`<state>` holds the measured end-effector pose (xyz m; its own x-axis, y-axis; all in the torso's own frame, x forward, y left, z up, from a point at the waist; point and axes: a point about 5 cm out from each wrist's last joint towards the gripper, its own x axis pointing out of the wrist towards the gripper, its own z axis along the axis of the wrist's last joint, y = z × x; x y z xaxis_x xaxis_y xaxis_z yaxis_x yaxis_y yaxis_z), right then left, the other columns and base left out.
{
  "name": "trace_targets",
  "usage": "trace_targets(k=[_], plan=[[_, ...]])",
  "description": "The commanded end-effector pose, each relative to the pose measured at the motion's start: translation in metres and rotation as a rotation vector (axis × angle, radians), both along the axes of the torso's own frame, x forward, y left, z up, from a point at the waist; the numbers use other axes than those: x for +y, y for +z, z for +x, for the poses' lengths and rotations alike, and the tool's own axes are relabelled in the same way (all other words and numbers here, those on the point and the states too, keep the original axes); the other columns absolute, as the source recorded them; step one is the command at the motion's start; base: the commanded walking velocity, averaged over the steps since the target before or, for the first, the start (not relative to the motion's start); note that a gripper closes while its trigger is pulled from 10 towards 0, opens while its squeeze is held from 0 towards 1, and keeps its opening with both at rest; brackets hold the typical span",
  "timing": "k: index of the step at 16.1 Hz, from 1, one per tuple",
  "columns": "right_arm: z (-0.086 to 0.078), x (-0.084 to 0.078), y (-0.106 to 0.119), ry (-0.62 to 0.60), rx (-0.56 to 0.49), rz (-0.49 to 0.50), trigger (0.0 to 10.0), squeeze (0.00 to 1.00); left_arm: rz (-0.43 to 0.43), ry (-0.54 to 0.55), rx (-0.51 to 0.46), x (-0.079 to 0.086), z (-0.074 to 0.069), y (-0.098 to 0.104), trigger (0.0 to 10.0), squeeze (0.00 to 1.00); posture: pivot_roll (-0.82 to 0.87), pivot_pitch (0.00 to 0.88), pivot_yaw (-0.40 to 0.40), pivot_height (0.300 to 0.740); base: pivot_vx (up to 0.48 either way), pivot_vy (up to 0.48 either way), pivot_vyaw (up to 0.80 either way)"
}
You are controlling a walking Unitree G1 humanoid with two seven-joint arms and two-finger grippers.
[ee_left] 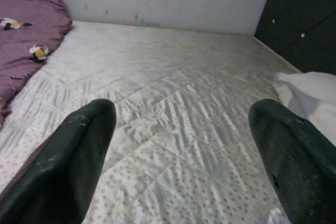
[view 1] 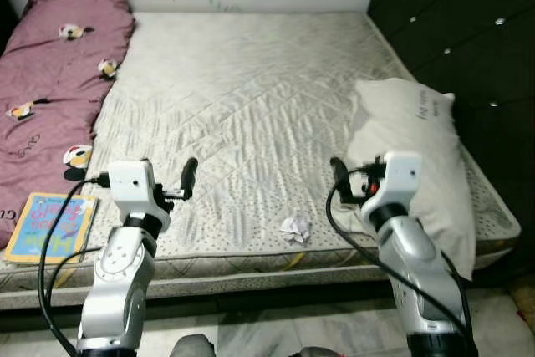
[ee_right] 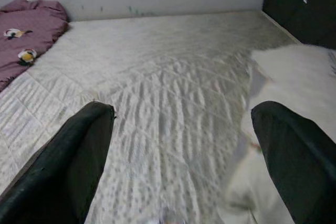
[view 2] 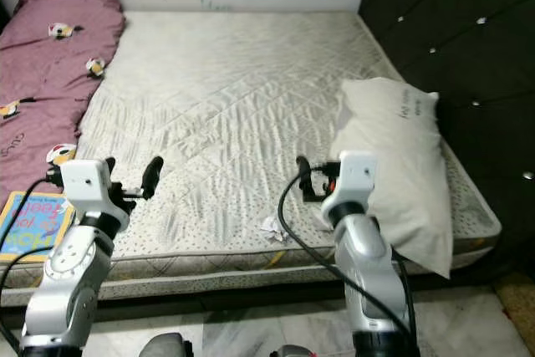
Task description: Clean up the room
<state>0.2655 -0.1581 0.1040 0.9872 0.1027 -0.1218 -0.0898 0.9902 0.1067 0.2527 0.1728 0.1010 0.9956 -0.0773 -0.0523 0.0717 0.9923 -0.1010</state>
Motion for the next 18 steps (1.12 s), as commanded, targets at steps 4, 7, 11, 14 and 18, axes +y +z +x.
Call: trace_targets(k=[4,7,11,14,18], plan=[[0.0008,0.0038,0.0036,0.006,-0.012,0.029,10.0,0.0,0.007,0.001,0.013,-0.0011,0.0013,-0.001,10.0,0.0,0.0,0.0,-0.015,0.74,0.0,0.0,0.0],[0.0018,0.006,0.0061,0.016,-0.022,0.044,10.0,0.0,0.006,0.025,0.026,0.0027,-0.0001,-0.0028,10.0,0.0,0.01,0.0,-0.013,0.74,0.0,0.0,0.0],[0.0005,0.0069,0.0051,0.028,-0.02,0.043,10.0,0.0,0.009,0.027,0.026,0.0025,-0.0006,-0.0032,10.0,0.0,0.0,0.0,-0.012,0.74,0.0,0.0,0.0],[0.0,0.0076,0.0045,0.035,-0.019,0.042,10.0,0.0,0.01,0.021,0.022,0.0011,-0.0002,-0.0027,10.0,0.0,0.0,0.0,-0.014,0.74,0.0,0.0,0.0],[-0.0005,0.0082,0.0043,0.044,-0.018,0.04,10.0,0.0,0.023,0.031,0.01,0.001,0.0004,-0.0017,10.0,0.0,0.0,0.0,-0.018,0.74,0.0,0.0,0.0]])
